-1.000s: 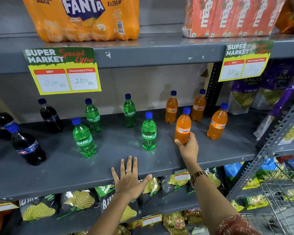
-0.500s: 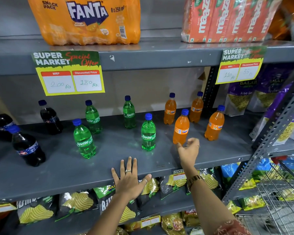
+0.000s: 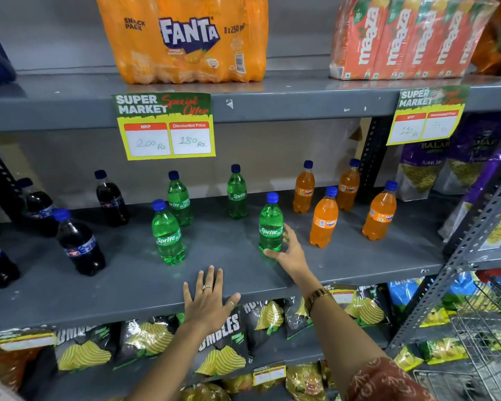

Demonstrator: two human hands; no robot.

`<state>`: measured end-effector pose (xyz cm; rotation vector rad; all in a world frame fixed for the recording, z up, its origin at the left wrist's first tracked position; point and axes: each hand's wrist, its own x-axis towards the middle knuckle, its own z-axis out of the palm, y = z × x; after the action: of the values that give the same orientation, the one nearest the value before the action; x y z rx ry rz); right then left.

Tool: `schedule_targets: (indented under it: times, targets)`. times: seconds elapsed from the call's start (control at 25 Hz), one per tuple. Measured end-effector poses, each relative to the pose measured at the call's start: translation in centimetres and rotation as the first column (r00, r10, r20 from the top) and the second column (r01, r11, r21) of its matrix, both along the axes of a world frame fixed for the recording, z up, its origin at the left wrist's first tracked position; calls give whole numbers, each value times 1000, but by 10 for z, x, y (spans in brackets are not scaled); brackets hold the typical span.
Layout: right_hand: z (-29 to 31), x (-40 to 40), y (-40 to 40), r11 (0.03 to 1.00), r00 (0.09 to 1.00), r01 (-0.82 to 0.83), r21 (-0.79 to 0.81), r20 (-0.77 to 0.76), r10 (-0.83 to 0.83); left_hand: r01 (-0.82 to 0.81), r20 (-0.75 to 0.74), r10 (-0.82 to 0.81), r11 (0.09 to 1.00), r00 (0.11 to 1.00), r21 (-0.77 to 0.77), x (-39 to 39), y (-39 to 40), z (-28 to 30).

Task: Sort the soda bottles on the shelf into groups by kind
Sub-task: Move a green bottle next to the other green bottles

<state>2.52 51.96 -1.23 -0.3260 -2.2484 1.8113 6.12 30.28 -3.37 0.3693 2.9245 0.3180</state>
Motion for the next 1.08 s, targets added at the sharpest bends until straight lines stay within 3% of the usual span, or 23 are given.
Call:
schedule_targets:
  times: [0.2,0.44,0.68,1.08]
  targets:
    - [-4,-8,-16,991,997,82,102,-13,-81,25,24,-24,999,999,-38,-7,-21,0]
    - [-7,-19,-52,994,998,-40,105,-45,45,44,24,-43,998,999,-39,-6,-22,1]
    - [-8,-28,-65,989,998,-56,139,-21,60,57,21,-57,998,998,-24,-5,-24,2]
    - [-2,-30,-62,980,988,-133,149,96,120,64,-3,-64,998,998,-13,-3,-26,2]
